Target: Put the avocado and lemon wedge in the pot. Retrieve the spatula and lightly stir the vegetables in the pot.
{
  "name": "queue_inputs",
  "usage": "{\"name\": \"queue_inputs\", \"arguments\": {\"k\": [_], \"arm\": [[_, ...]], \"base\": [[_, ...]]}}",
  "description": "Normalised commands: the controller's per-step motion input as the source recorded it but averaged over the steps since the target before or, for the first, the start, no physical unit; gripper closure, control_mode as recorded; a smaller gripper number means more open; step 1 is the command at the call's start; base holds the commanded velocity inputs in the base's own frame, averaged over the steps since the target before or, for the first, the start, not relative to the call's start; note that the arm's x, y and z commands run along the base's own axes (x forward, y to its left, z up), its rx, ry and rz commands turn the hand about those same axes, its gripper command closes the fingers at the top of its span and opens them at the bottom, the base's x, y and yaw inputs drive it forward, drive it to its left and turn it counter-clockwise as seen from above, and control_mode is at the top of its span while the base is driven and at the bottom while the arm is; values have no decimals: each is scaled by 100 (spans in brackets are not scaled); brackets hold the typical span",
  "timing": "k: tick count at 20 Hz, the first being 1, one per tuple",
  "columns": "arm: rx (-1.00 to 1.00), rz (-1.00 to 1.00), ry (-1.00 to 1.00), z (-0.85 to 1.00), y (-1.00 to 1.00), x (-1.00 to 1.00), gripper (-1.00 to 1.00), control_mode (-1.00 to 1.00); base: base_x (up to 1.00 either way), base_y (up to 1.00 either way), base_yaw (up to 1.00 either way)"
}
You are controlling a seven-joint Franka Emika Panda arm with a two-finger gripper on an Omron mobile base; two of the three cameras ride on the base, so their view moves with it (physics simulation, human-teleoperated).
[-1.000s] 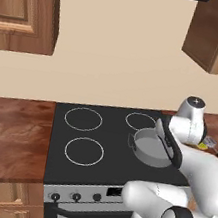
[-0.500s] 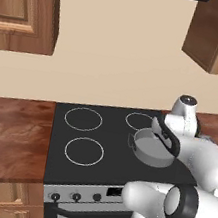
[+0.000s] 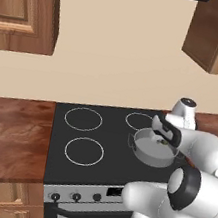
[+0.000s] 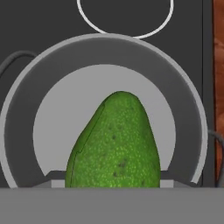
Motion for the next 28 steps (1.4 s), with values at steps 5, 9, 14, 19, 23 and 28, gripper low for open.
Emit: {"name": "queue_inputs", "arguments": {"k": [5, 9, 14, 19, 23, 28], "arm": [[4, 0, 11, -35, 0, 1, 100, -100], [1, 0, 13, -28, 0, 3, 100, -100], [0, 0, 4, -5, 0, 1, 100, -100], [0, 0, 0, -6, 0, 30, 100, -100], [0, 0, 0, 0, 0, 22, 100, -100], [0, 0, 0, -2, 0, 6, 100, -100]], "base": [[0, 0, 0], [0, 0, 0], [0, 0, 0], [0, 0, 0], [0, 0, 0], [0, 0, 0]]}}
